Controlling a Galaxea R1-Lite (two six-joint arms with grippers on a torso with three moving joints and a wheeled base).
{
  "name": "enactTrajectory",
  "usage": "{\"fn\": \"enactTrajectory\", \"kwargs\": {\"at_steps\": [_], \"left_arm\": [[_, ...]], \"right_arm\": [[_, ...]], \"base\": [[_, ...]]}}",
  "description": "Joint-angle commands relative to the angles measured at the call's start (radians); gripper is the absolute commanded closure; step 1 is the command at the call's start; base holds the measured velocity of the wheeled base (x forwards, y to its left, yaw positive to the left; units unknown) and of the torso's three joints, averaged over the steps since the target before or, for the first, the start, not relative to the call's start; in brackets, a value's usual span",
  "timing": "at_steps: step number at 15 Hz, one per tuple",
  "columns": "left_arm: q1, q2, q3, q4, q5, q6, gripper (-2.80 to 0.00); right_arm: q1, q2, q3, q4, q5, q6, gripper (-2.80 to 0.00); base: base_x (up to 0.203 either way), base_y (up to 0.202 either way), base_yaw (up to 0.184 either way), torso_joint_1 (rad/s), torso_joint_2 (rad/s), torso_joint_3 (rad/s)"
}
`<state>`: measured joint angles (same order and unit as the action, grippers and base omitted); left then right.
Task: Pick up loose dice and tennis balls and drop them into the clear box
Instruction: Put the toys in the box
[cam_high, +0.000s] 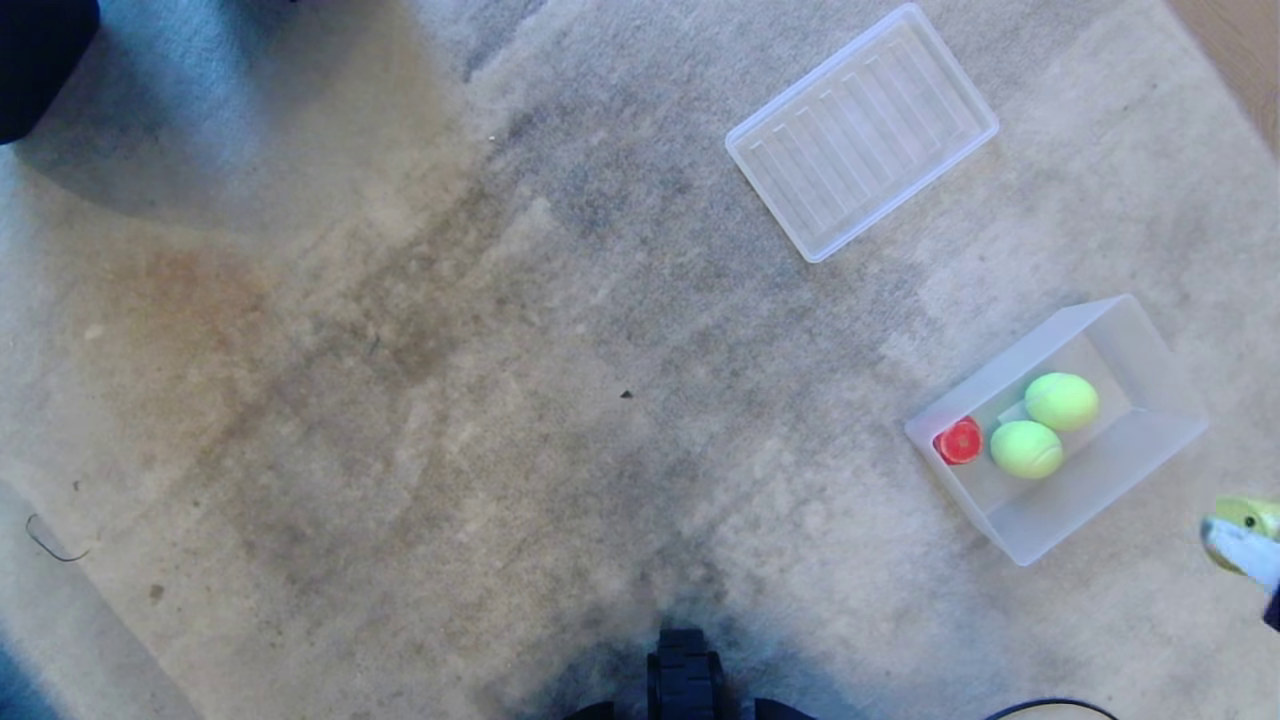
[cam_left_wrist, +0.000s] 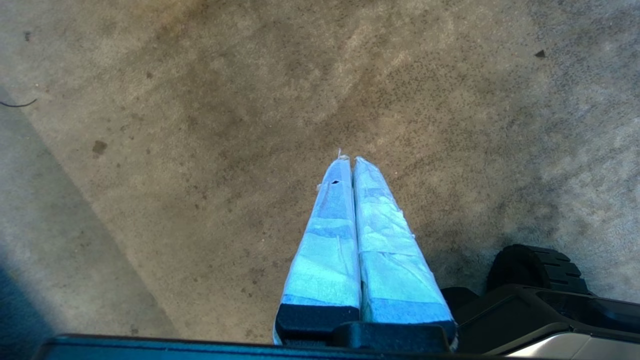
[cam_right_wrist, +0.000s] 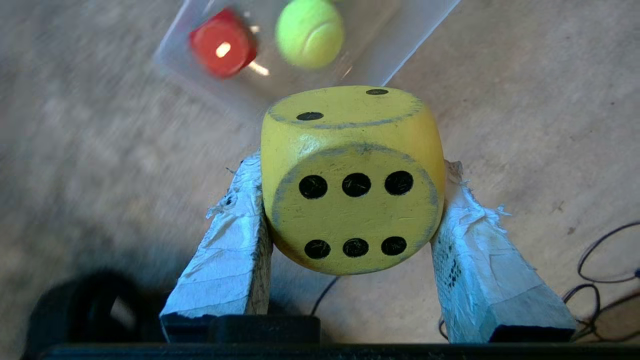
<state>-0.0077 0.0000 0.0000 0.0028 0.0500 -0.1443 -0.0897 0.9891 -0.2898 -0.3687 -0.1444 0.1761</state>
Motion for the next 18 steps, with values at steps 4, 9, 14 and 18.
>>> {"fn": "enactTrajectory", "kwargs": {"at_steps": [4, 9, 14, 18], "left_arm": [[0.000, 0.000, 0.000, 0.000, 0.001, -0.001, 0.00], [0.000, 0.000, 0.000, 0.000, 0.001, -0.001, 0.00], [0.000, 0.000, 0.000, 0.000, 0.001, -0.001, 0.00], [0.000, 0.000, 0.000, 0.000, 0.001, -0.001, 0.00]], "right_arm": [[-0.038, 0.625, -0.103, -0.453, -0.062, 0.143, 0.00], [-0.153, 0.811, -0.286, -0.628, -0.087, 0.249, 0.00], [-0.168, 0.831, -0.282, -0.642, -0.085, 0.255, -2.80], [-0.168, 0.777, -0.254, -0.638, -0.084, 0.249, -2.80]], "base": [[0.000, 0.000, 0.000, 0.000, 0.00, 0.000], [0.000, 0.000, 0.000, 0.000, 0.00, 0.000], [0.000, 0.000, 0.000, 0.000, 0.00, 0.000], [0.000, 0.000, 0.000, 0.000, 0.00, 0.000]]}}
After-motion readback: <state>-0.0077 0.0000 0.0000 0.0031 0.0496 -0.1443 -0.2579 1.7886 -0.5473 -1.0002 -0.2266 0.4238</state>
